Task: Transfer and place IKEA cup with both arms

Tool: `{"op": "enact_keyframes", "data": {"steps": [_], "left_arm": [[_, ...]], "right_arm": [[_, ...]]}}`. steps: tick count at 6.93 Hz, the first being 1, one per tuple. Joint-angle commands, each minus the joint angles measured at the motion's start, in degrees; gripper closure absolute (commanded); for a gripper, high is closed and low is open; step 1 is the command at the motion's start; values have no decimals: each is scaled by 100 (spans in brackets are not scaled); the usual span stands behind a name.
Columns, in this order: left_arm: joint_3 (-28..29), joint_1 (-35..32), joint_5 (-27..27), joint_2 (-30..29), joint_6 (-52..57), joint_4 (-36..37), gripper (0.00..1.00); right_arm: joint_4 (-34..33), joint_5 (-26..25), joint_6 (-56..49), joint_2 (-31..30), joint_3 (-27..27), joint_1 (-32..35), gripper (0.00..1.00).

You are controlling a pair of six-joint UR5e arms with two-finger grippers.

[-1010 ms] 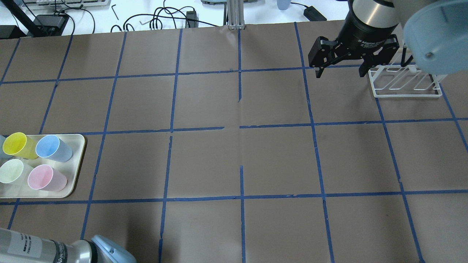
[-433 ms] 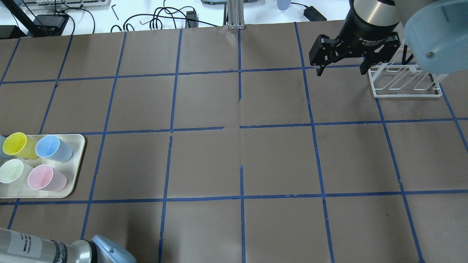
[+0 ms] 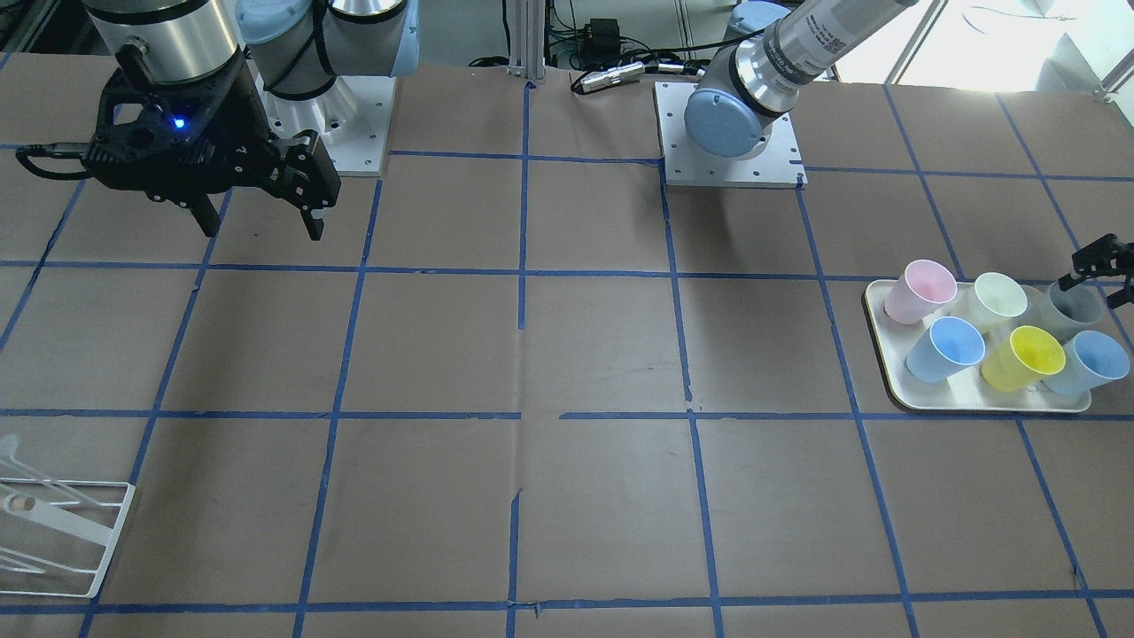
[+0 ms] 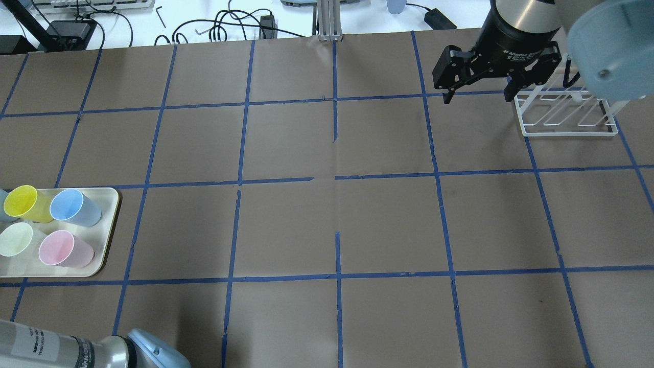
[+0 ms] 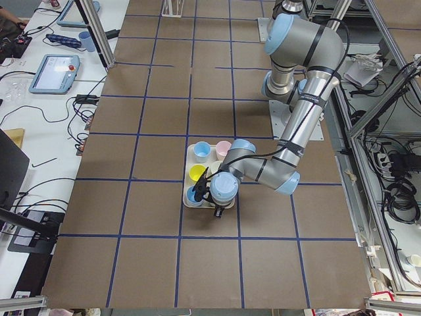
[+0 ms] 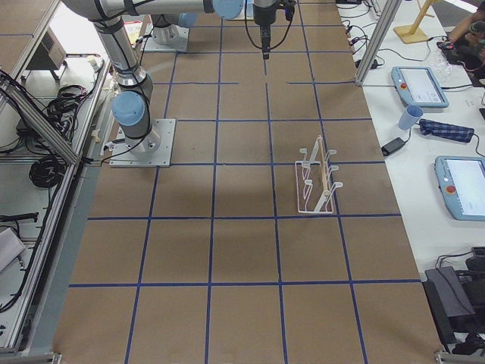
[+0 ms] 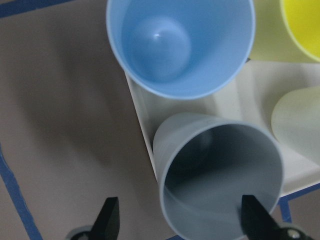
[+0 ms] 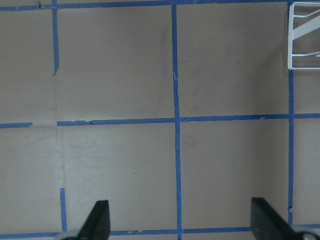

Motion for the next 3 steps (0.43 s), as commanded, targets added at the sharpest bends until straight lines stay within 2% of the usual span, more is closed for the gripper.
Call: {"op": "enact_keyframes", "data": {"steps": [1,3], "left_arm": [[32,-9,15,101,7,-62,11],[512,-52,-2,258,7,-780,5]], "right_arm": [[7,1,0,0,-1,0,0],[7,1,0,0,-1,0,0]]}}
